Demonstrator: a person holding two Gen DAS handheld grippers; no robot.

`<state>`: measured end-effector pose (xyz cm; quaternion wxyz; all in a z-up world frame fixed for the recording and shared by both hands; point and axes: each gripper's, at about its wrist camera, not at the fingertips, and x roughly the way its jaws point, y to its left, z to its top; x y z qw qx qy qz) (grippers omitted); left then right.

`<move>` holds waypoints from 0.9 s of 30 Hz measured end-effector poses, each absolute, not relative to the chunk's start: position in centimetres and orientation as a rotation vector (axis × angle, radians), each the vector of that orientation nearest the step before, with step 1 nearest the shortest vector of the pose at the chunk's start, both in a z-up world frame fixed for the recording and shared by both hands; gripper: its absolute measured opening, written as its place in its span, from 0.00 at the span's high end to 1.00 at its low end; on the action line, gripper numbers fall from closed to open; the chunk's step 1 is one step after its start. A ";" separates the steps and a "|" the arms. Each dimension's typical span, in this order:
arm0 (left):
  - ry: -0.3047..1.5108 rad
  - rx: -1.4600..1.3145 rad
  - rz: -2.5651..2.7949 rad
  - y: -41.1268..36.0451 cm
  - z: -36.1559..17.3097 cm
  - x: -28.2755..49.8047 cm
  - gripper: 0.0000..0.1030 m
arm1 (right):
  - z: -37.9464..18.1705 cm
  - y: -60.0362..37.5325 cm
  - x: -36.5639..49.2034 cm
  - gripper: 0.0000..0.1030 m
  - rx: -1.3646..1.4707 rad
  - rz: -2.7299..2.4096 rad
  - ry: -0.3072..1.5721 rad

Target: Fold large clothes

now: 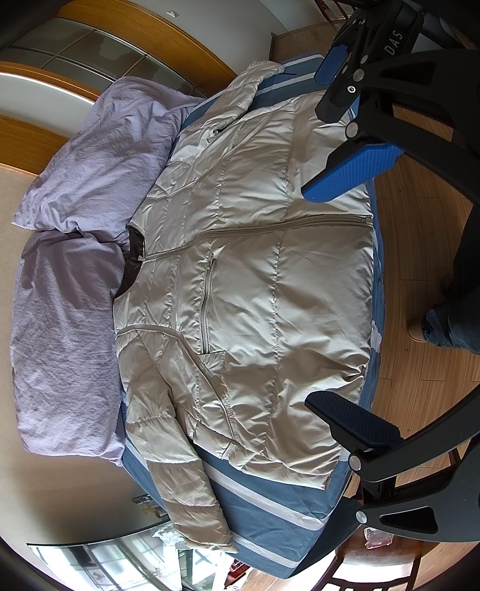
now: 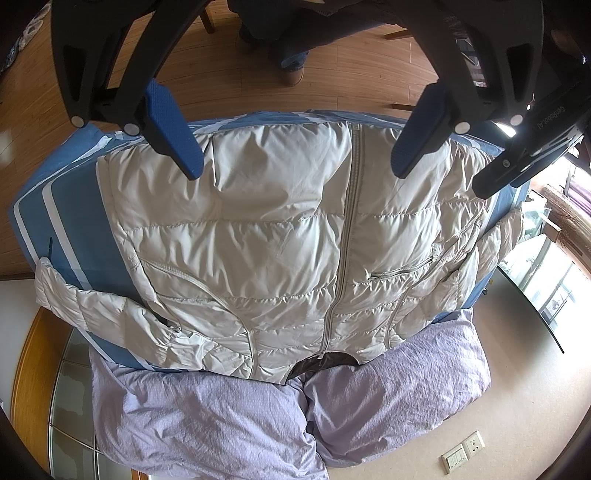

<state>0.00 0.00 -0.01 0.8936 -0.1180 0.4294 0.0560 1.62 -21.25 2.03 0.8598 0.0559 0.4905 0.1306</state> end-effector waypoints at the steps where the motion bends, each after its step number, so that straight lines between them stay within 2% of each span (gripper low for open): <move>1: 0.891 -0.245 0.116 0.0 0.0 0.0 0.01 | 2.0 -21.2 1.6 0.02 0.117 0.274 1.030; 27: 0.891 -0.244 0.116 0.0 0.0 0.0 0.01 | 1.8 -21.2 2.2 0.02 0.121 0.270 1.032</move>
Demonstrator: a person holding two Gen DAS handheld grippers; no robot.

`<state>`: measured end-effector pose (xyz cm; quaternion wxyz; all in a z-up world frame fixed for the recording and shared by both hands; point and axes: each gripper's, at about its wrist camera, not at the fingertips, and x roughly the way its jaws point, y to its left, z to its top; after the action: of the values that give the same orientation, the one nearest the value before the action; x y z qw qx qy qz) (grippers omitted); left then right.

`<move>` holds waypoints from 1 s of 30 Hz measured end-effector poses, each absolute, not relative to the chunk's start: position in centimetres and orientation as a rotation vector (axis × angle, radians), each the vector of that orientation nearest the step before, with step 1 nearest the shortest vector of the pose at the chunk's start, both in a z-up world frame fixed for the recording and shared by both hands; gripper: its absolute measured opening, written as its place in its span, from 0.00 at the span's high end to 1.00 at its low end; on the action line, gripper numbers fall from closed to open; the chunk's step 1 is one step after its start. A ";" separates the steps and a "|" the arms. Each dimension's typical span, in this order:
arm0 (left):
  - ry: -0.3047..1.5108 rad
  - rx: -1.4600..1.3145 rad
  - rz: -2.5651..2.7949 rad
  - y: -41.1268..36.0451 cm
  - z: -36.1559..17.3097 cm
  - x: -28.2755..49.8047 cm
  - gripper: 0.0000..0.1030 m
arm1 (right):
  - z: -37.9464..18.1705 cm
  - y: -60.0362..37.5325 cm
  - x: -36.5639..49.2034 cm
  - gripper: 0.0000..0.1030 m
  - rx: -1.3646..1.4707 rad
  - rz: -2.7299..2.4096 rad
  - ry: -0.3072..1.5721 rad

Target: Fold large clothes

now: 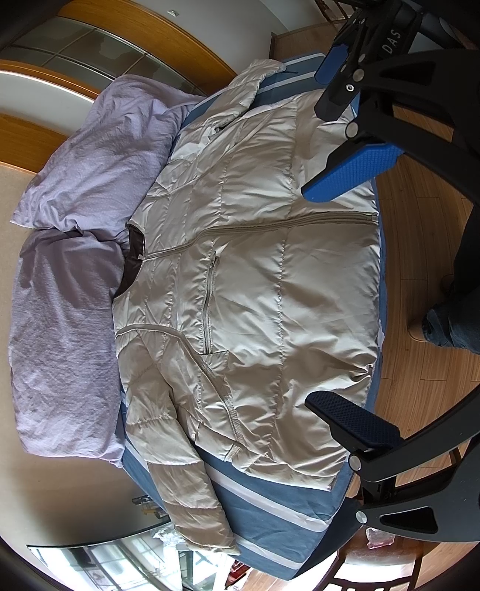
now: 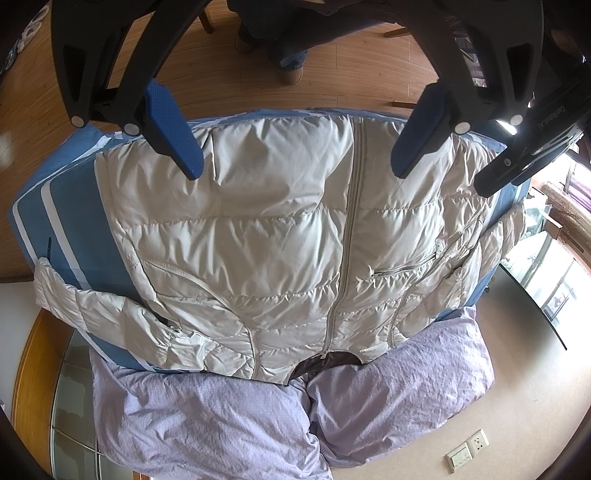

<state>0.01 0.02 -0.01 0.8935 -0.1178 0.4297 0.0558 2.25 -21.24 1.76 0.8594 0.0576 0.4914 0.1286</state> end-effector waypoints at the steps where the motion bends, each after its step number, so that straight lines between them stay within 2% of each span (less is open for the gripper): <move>1: 0.892 -0.244 0.116 0.0 0.0 0.0 0.01 | 1.7 -21.2 2.3 0.02 0.123 0.268 1.032; 20: 0.916 -0.201 0.129 3.0 -1.3 4.9 0.01 | 1.2 -23.0 7.2 0.02 0.253 0.129 0.946; 30: 0.969 -0.166 0.092 1.9 -3.4 8.5 0.01 | -0.4 -33.9 12.1 0.02 0.425 -0.135 0.974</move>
<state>8.53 1.92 -3.36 0.8805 -0.0796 0.4651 0.0441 12.05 -33.91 -0.45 0.8600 0.2025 0.4640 -0.0645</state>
